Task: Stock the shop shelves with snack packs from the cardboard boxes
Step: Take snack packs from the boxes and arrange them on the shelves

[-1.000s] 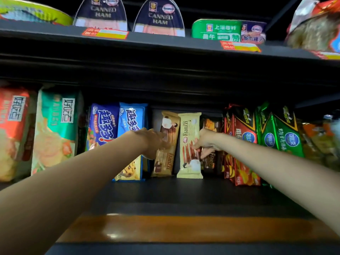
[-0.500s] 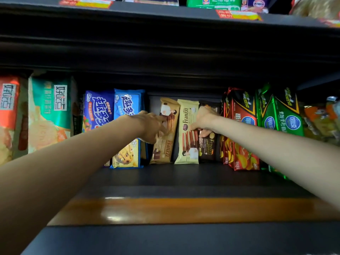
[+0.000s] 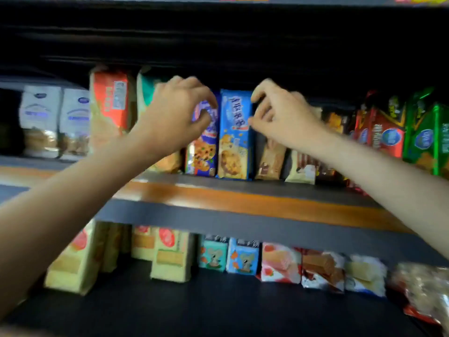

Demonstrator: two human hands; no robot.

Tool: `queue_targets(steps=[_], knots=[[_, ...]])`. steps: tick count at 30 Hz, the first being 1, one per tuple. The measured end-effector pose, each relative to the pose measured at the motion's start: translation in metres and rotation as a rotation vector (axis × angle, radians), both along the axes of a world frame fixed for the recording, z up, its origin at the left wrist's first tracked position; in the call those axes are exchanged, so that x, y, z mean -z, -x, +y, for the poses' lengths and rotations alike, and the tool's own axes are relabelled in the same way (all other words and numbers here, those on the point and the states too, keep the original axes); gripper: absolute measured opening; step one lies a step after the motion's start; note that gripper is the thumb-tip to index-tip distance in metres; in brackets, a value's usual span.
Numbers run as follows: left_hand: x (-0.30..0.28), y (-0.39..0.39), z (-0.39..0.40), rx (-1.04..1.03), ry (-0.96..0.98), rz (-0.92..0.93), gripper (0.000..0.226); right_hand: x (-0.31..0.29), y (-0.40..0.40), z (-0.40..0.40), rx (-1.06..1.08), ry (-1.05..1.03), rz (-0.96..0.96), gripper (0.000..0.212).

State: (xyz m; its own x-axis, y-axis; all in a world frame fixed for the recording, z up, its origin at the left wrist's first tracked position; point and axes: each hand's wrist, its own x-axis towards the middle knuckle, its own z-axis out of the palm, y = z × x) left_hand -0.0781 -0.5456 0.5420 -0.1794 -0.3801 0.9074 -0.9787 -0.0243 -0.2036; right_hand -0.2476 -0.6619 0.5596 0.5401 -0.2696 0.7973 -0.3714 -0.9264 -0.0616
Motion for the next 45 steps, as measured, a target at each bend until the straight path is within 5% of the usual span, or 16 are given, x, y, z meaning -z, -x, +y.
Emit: queue_targets(steps=[4,8,14,21,24,30,38,45], knots=[[0.083,-0.050,0.124,0.007,0.052,0.242,0.030,0.045,-0.052,0.111,-0.491,-0.075,-0.116,0.018],[0.216,-0.112,0.256,-0.215,-0.091,0.639,0.038,0.147,-0.135,0.211,-0.759,-0.327,0.340,0.030],[0.411,-0.165,0.439,-0.688,-0.449,1.220,0.025,0.336,-0.245,0.319,-0.739,-0.505,1.083,0.049],[0.482,-0.192,0.506,-0.854,-0.578,1.365,0.036,0.494,-0.327,0.353,-0.576,-0.592,1.488,0.039],[0.513,-0.219,0.509,-0.867,-0.673,1.378,0.021,0.544,-0.362,0.361,-0.570,-0.710,1.541,0.041],[0.560,-0.285,0.510,-0.920,-0.814,1.466,0.025,0.632,-0.440,0.382,-0.532,-0.878,1.459,0.040],[0.610,-0.347,0.518,-1.023,-0.779,1.543,0.028,0.742,-0.543,0.437,-0.378,-1.143,1.242,0.045],[0.629,-0.355,0.523,-0.971,-0.561,1.420,0.021,0.798,-0.580,0.458,-0.348,-1.257,1.271,0.094]])
